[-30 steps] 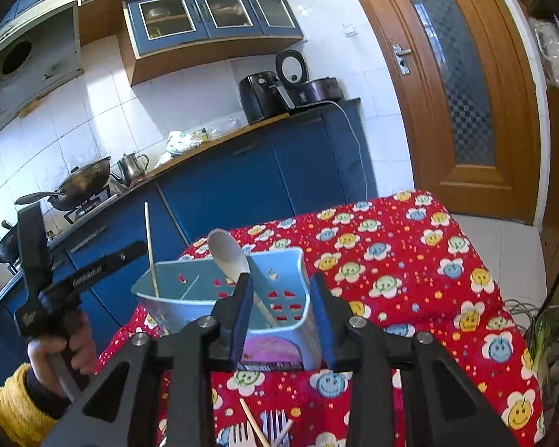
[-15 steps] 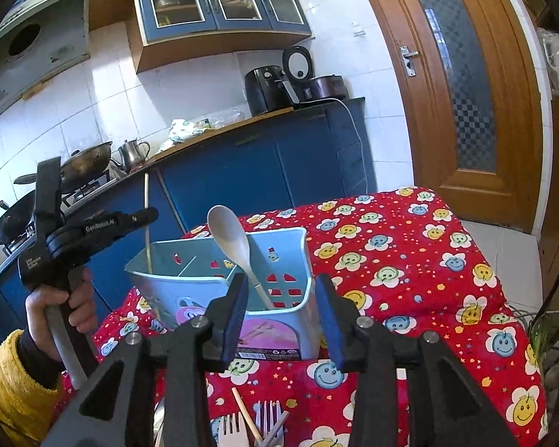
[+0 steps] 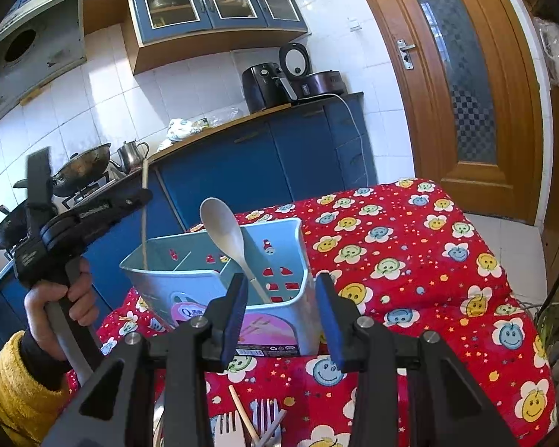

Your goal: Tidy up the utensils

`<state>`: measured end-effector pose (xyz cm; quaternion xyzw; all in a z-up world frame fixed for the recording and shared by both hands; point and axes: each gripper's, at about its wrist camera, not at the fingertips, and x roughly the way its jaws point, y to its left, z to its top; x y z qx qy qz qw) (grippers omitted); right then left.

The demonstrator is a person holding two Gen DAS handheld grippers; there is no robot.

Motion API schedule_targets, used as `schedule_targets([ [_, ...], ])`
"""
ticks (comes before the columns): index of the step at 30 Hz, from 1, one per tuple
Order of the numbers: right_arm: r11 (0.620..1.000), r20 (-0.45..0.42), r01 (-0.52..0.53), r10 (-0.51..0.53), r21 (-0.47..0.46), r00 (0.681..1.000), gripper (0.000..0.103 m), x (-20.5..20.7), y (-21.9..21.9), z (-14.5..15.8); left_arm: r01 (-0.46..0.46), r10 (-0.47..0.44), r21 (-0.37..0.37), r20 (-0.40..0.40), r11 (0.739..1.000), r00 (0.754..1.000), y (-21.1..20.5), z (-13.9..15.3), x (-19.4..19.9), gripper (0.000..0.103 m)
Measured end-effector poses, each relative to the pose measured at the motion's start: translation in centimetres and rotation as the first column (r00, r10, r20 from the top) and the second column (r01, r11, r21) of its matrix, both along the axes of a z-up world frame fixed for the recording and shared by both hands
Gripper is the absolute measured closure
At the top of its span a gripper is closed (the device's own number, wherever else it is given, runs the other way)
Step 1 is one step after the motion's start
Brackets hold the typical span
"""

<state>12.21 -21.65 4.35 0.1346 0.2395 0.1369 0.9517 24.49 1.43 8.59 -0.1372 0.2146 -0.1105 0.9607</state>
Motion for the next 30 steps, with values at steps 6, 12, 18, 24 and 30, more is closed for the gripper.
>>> schedule_targets([
  [6,1.0,0.01,-0.004,0.004,-0.006,1.0,0.062,-0.1,0.0,-0.1,-0.019,0.021,-0.049,0.04,0.999,0.999,0.6,0.6,0.0,0.099],
  [12,1.0,0.001,-0.007,0.007,-0.001,1.0,0.062,0.2,0.0,-0.4,-0.075,0.074,-0.001,0.168,0.997,0.983,-0.3,2.1,-1.8,0.099],
  [18,1.0,0.009,-0.016,0.016,0.006,1.0,0.062,-0.1,0.0,-0.4,-0.132,0.1,0.115,0.252,0.984,0.963,-2.2,0.7,-3.7,0.099],
  [24,1.0,0.013,-0.019,0.019,0.013,1.0,0.062,-0.1,0.0,-0.5,-0.114,0.088,0.121,0.204,0.986,0.975,-2.0,-1.4,-4.3,0.099],
  [30,0.999,0.01,-0.016,0.015,0.033,1.0,0.061,-0.2,-0.3,-0.4,-0.053,0.036,0.126,0.137,0.991,0.99,-1.5,-1.7,-5.4,0.098],
])
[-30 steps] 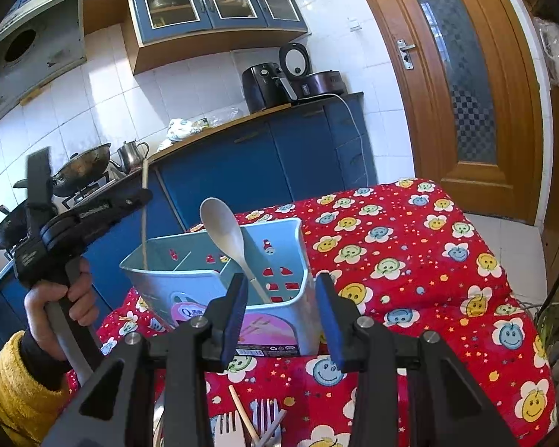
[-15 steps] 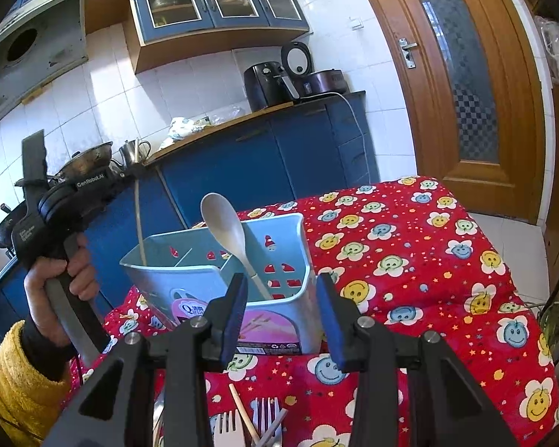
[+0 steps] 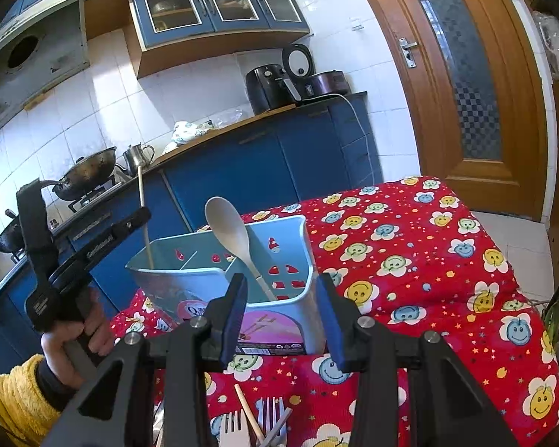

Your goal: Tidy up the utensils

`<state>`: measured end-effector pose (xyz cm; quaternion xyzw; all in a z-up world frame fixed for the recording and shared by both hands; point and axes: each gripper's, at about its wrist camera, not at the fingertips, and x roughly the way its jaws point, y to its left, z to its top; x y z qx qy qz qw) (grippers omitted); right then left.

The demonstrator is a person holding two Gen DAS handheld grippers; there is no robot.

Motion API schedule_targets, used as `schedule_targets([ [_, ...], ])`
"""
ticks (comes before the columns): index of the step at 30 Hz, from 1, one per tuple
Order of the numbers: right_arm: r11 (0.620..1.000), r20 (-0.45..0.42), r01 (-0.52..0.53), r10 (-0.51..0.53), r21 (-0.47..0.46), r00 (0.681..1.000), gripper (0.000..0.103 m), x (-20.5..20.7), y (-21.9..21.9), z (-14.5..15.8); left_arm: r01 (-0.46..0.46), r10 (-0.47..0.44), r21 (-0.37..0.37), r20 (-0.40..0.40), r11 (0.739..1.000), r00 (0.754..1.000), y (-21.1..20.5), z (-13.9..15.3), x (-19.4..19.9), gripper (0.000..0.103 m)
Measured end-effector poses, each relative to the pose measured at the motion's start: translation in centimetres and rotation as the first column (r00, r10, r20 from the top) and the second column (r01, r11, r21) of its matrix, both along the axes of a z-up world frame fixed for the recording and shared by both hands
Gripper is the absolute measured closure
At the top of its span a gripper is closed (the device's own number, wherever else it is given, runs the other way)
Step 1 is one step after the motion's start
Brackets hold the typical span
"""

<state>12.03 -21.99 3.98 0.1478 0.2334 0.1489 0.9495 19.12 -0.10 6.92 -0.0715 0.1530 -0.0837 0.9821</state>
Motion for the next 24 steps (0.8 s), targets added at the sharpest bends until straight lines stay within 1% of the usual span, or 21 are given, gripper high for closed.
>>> schedule_targets([
  [3,1.0,0.007,-0.001,0.001,0.002,1.0,0.061,-0.3,0.0,0.2,0.013,-0.013,-0.001,-0.019,1.0,1.0,0.2,-0.2,-0.8,0.098],
  [7,1.0,0.011,-0.006,0.006,0.001,1.0,0.061,-0.5,0.2,0.4,0.041,-0.044,-0.043,-0.07,0.998,0.997,0.9,-0.1,-0.7,0.098],
  [9,1.0,0.011,-0.009,0.009,-0.004,1.0,0.061,-0.6,0.3,0.5,0.041,-0.046,-0.048,-0.101,0.998,0.994,1.1,0.2,-0.1,0.094],
  [10,1.0,0.012,-0.009,0.009,-0.005,1.0,0.061,-0.6,0.4,0.5,0.045,-0.05,-0.05,-0.114,0.998,0.992,1.2,0.5,0.2,0.09],
  [13,1.0,0.012,-0.011,0.011,-0.003,1.0,0.061,-0.6,0.4,0.4,0.066,-0.072,-0.05,-0.145,0.997,0.987,1.4,1.4,1.5,0.083],
  [16,1.0,0.004,-0.012,0.012,0.002,1.0,0.06,-0.4,0.3,0.3,0.06,-0.064,-0.032,-0.163,0.998,0.984,1.5,2.3,3.0,0.08],
  [20,1.0,-0.003,-0.015,0.015,0.005,1.0,0.059,-0.3,0.2,0.1,0.062,-0.06,0.001,-0.21,0.998,0.976,1.4,2.8,5.3,0.076],
  [22,1.0,-0.003,-0.016,0.016,0.005,1.0,0.057,-0.3,0.1,0.1,0.069,-0.067,0.003,-0.232,0.998,0.97,1.5,3.0,6.2,0.076],
  [24,1.0,-0.002,-0.017,0.017,0.008,1.0,0.056,-0.4,0.0,0.1,0.088,-0.088,-0.012,-0.25,0.996,0.964,1.5,3.1,7.0,0.077],
])
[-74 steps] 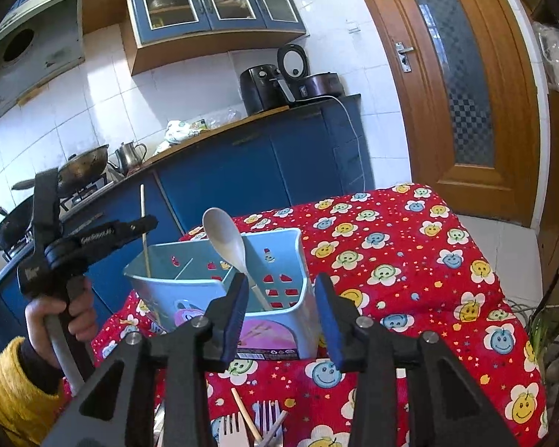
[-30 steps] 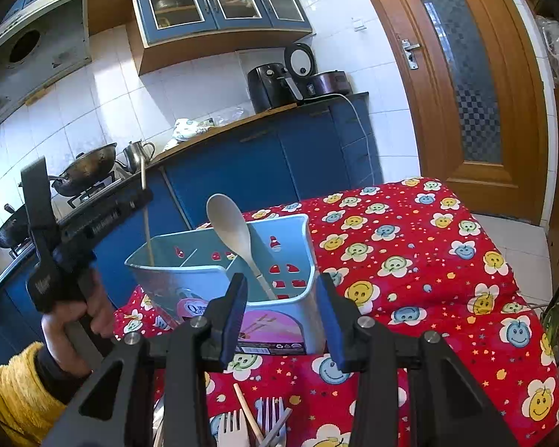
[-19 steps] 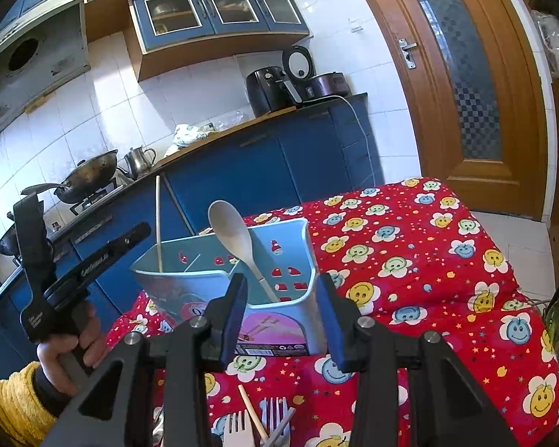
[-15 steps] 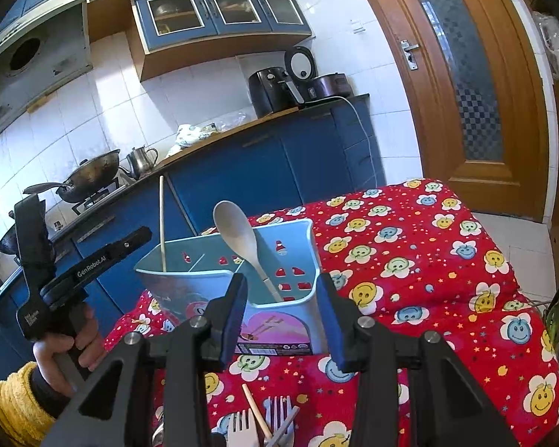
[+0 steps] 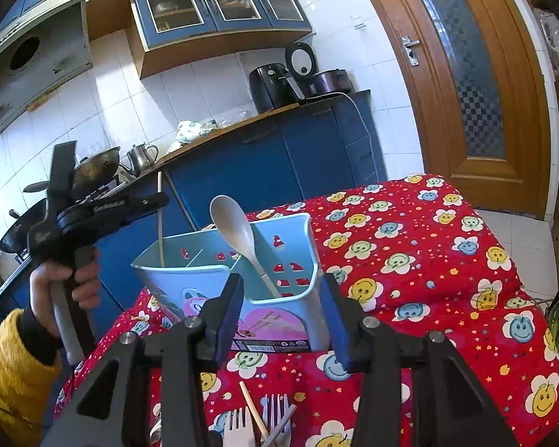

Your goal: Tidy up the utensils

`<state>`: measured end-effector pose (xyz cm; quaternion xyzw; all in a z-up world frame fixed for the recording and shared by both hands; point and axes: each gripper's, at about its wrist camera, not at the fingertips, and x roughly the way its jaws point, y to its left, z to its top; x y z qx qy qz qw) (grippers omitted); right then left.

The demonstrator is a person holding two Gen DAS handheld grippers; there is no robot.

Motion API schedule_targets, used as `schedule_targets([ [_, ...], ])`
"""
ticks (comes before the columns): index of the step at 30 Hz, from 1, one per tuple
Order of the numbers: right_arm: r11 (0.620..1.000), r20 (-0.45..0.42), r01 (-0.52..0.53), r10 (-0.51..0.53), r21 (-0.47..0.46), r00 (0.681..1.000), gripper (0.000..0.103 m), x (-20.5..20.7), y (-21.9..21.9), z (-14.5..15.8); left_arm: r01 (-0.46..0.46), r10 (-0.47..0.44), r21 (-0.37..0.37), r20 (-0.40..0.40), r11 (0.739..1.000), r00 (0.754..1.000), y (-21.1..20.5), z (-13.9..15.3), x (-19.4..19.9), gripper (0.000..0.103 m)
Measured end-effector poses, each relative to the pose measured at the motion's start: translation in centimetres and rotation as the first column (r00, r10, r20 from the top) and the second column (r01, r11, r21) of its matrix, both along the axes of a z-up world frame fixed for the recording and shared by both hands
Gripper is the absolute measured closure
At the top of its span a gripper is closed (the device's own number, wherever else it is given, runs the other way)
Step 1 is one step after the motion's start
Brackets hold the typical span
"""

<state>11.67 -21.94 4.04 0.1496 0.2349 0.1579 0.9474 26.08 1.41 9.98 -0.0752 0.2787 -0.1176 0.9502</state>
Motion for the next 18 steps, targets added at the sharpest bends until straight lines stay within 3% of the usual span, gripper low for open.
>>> schedule_targets([
  [3,1.0,0.007,-0.001,0.001,-0.001,1.0,0.056,-0.1,0.0,0.0,0.028,-0.028,-0.037,-0.005,0.999,1.0,0.1,0.3,0.4,0.099],
  [6,1.0,0.012,-0.004,0.004,-0.004,1.0,0.055,-0.1,0.0,0.1,0.019,-0.017,-0.045,0.037,0.999,0.999,0.0,1.1,-0.1,0.099],
  [9,1.0,0.016,-0.009,0.009,-0.005,1.0,0.055,-0.2,0.1,0.1,-0.001,0.006,-0.035,0.127,0.999,0.992,-0.1,2.5,-1.4,0.099],
  [13,1.0,0.017,-0.012,0.012,-0.006,1.0,0.055,-0.1,0.2,0.1,-0.056,0.061,-0.025,0.261,0.998,0.963,-0.6,3.3,-3.4,0.099],
  [16,1.0,0.019,-0.014,0.014,-0.005,1.0,0.055,-0.2,0.3,0.1,-0.134,0.131,-0.017,0.353,0.991,0.926,-1.2,2.2,-4.8,0.099],
  [18,1.0,0.021,-0.013,0.013,-0.005,1.0,0.055,-0.2,0.3,0.1,-0.17,0.167,-0.025,0.362,0.985,0.917,-1.4,1.1,-5.0,0.099],
])
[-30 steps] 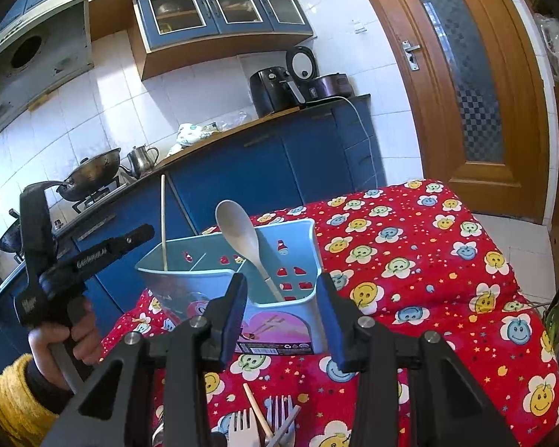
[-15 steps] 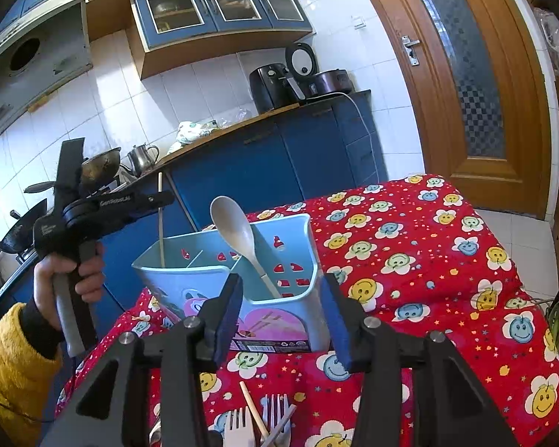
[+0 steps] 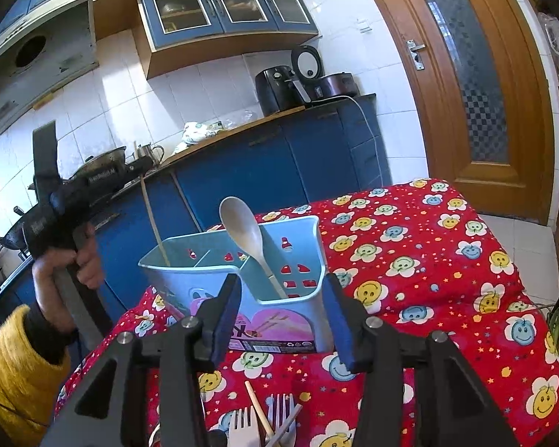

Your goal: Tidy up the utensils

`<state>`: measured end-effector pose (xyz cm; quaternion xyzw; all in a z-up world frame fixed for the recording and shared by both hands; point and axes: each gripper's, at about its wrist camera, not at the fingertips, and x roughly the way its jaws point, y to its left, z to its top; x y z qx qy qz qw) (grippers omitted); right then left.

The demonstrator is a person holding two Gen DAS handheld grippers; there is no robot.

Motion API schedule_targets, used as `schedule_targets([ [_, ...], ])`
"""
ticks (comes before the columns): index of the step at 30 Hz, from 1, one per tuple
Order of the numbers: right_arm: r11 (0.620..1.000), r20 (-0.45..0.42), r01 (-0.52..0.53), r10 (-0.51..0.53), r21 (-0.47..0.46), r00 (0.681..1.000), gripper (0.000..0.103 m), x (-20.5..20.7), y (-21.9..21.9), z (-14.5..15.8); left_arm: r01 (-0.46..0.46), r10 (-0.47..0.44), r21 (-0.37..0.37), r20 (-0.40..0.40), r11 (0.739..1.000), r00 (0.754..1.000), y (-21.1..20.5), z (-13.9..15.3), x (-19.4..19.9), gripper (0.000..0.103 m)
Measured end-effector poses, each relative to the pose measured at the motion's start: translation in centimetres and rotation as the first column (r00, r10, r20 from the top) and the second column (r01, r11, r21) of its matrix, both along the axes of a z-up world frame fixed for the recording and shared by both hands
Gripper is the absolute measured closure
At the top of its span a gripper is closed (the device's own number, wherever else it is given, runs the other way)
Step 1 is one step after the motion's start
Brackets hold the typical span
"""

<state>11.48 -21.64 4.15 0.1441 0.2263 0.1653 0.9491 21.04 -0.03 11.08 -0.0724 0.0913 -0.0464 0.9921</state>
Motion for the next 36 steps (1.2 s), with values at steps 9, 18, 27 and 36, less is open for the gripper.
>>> schedule_targets([
  [9,1.0,0.007,0.013,-0.013,0.0,1.0,0.055,-0.4,-0.2,0.6,0.054,-0.061,-0.047,-0.174,0.997,0.983,0.5,-3.4,0.5,0.091],
  [18,1.0,-0.013,0.026,-0.026,-0.008,1.0,0.054,-1.5,-0.5,1.9,0.104,-0.117,-0.059,-0.286,0.993,0.951,1.8,-3.6,-2.1,0.083],
  [27,0.998,-0.041,0.031,-0.034,-0.054,0.999,0.053,-4.0,0.2,2.7,0.163,-0.167,-0.041,-0.373,0.986,0.913,1.3,-3.6,-6.4,0.076],
  [36,0.996,-0.118,0.032,-0.042,-0.086,0.992,0.051,-6.5,0.5,1.9,0.22,-0.209,-0.037,-0.497,0.975,0.842,-0.1,-5.8,-9.9,0.075],
])
